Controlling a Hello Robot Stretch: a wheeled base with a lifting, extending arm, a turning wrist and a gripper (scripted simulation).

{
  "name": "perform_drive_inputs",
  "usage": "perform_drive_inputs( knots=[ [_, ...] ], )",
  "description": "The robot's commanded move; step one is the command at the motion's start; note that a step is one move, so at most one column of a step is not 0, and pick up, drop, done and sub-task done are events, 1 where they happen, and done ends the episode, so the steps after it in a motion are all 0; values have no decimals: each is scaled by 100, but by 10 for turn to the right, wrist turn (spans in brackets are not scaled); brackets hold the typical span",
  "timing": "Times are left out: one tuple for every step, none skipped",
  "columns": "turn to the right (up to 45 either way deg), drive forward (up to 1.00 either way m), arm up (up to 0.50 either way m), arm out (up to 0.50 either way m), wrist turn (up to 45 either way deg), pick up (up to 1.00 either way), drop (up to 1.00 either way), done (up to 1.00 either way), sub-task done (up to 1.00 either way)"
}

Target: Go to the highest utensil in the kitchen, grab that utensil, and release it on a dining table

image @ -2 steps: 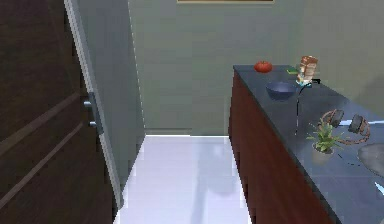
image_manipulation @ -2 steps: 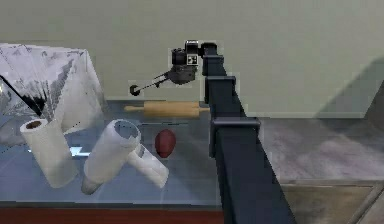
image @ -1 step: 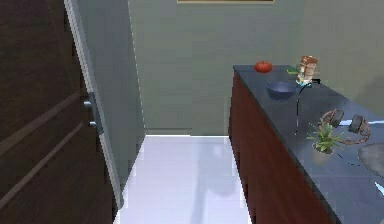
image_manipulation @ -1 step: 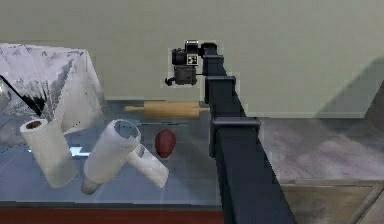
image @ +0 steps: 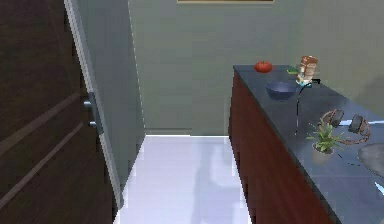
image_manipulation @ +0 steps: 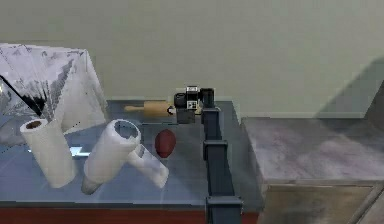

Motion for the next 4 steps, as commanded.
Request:
perform_drive_inputs(
  knots=[
    [0,0,0,0,0,100,0,0,0],
    [0,0,10,0,0,0,0,0,0],
    [0,0,4,0,0,0,0,0,0],
    [0,0,0,0,-450,0,0,0,0]
  ],
)
